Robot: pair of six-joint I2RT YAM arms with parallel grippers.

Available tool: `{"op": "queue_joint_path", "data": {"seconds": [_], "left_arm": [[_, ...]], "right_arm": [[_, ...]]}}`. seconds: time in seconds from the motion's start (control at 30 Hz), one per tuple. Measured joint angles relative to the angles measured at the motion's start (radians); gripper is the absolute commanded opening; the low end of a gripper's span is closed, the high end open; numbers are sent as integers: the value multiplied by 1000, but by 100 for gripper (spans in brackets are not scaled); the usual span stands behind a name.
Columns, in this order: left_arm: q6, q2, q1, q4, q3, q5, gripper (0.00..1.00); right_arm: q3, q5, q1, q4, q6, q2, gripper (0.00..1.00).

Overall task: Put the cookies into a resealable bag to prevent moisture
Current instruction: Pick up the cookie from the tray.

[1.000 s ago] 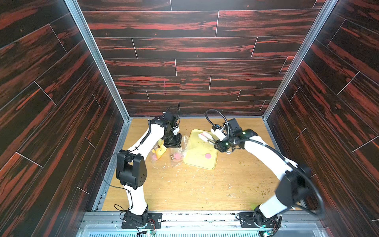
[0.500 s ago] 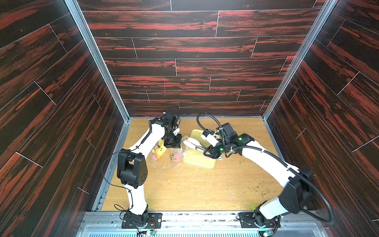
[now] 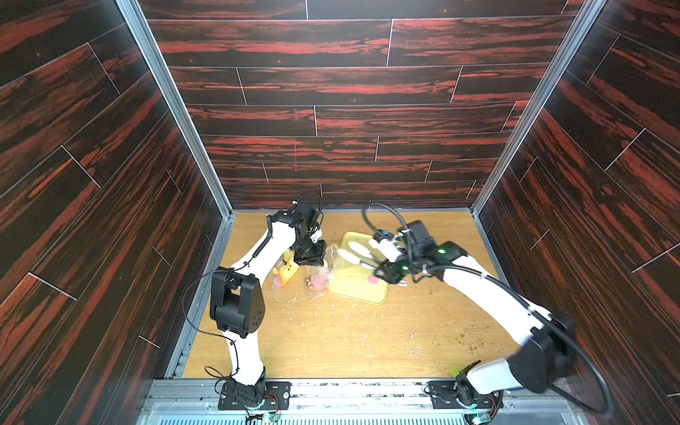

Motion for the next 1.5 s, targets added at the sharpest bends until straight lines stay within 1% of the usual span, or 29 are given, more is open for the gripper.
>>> {"op": "queue_joint_path", "data": {"seconds": [0.07, 0.17, 0.33, 0.43, 0.87, 1.03, 1.3, 1.5], "left_arm": [[0, -2, 0, 0, 0, 0, 0], [0, -6, 0, 0, 0, -1, 0], [0, -8, 0, 0, 0, -1, 0], [0, -8, 0, 0, 0, 0, 0], [5, -8, 0, 0, 0, 0, 0], [6, -8, 0, 0, 0, 0, 0], [6, -8, 0, 0, 0, 0, 0], [6, -8, 0, 0, 0, 0, 0]], "right_arm": [[-27, 64, -8, -59, 14, -28, 46], [-75, 147, 2, -137, 43, -32, 47], [-166, 227, 61, -216, 75, -21, 47], [-172, 241, 80, -210, 79, 2, 47], [-132, 290, 85, -124, 74, 137, 46], [-116, 305, 92, -118, 66, 160, 45], [-111, 312, 98, -113, 57, 177, 39], [-111, 330, 99, -116, 58, 175, 38]]}}
